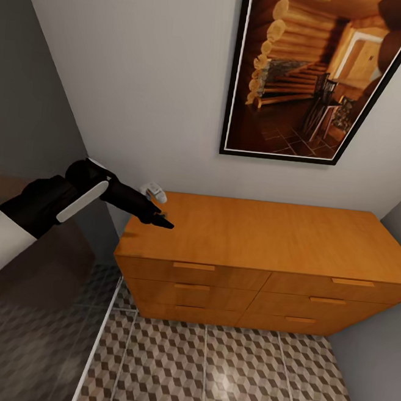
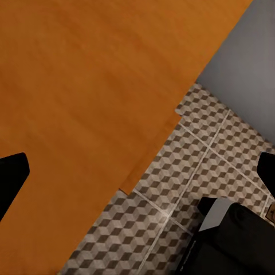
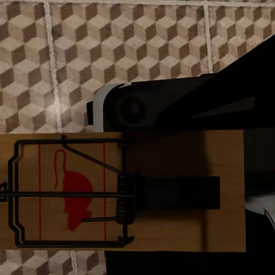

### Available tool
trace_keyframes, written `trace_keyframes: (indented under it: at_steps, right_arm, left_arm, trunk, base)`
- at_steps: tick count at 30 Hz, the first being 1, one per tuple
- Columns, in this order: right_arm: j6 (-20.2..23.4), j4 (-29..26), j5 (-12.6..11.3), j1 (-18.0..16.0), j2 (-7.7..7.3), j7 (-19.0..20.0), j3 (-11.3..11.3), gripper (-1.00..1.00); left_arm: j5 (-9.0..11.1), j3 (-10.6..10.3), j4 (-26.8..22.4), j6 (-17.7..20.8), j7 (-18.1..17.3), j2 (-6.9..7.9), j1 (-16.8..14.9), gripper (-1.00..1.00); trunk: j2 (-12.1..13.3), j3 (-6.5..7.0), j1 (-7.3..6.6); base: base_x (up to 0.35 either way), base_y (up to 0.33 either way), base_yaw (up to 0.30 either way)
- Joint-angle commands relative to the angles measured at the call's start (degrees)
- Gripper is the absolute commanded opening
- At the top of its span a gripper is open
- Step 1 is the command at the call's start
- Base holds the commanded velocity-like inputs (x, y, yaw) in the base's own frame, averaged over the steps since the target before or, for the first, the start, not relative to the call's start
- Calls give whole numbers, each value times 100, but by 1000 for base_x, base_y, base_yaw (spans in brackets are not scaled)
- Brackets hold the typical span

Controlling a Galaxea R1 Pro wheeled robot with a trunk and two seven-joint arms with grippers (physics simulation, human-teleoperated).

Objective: Take the four mousetraps from the cabinet in the bathroom and place them on the bathroom floor. Make sure all four end up on the same floor surface, and ensure that at least two of them are either under or directly next to the same bathroom sink.

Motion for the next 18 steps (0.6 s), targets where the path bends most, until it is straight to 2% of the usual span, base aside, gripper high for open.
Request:
trace_keyframes:
  at_steps: [1,18]
  right_arm:
    - [-21,7,-67,-4,1,11,49,-100]
    - [-21,7,-67,-4,1,11,49,-100]
  left_arm:
    - [13,-11,-5,21,-5,3,-9,100]
    - [13,-17,-64,23,-5,8,-9,100]
  trunk:
    - [-10,-10,3]
    - [-10,-10,3]
  base:
    - [0,0,0]
    - [0,0,0]
